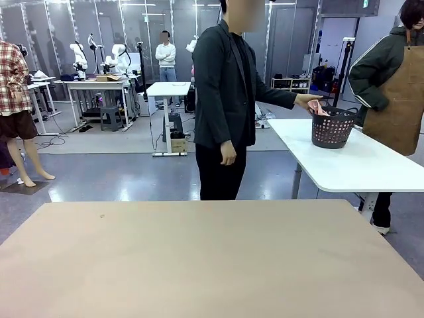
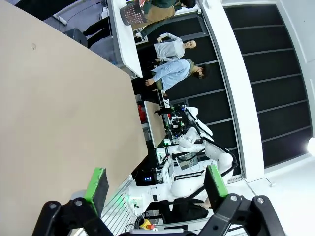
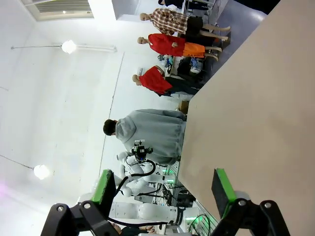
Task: Fold the towel.
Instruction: Grab the top end of the 100 cm Hotel Towel extended by the human.
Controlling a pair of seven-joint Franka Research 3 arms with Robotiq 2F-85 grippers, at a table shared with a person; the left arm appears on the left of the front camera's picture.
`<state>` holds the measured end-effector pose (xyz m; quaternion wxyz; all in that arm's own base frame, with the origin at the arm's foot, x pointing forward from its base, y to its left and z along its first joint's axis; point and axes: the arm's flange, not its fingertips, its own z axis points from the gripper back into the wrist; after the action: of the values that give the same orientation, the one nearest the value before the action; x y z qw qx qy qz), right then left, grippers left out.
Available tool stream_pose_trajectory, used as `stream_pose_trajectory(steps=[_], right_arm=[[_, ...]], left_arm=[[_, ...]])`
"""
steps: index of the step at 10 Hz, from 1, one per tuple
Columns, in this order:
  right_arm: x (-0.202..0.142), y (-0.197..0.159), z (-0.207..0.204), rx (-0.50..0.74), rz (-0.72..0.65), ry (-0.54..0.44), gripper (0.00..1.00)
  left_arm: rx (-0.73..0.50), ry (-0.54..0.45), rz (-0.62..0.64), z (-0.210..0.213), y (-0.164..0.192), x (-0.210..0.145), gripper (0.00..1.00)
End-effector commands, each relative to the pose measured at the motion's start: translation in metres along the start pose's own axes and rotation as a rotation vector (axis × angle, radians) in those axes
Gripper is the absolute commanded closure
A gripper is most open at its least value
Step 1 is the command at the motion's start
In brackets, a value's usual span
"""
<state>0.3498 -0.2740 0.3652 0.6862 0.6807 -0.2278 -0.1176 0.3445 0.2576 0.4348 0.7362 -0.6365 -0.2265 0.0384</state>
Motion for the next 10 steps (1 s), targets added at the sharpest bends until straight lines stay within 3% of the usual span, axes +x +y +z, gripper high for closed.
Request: stream_pose_trajectory(steps=[1, 10], right_arm=[[-0.0012, 0.0, 0.0014, -0.015, -0.005, 0.017, 0.0], [-0.0012, 0.0, 0.0014, -0.015, -0.005, 0.017, 0.0]], left_arm=[[0.01, 0.007, -0.006, 0.0013, -0.0016, -0.0011, 0.0], [0.01, 0.007, -0.006, 0.0013, -0.0016, -0.0011, 0.0]])
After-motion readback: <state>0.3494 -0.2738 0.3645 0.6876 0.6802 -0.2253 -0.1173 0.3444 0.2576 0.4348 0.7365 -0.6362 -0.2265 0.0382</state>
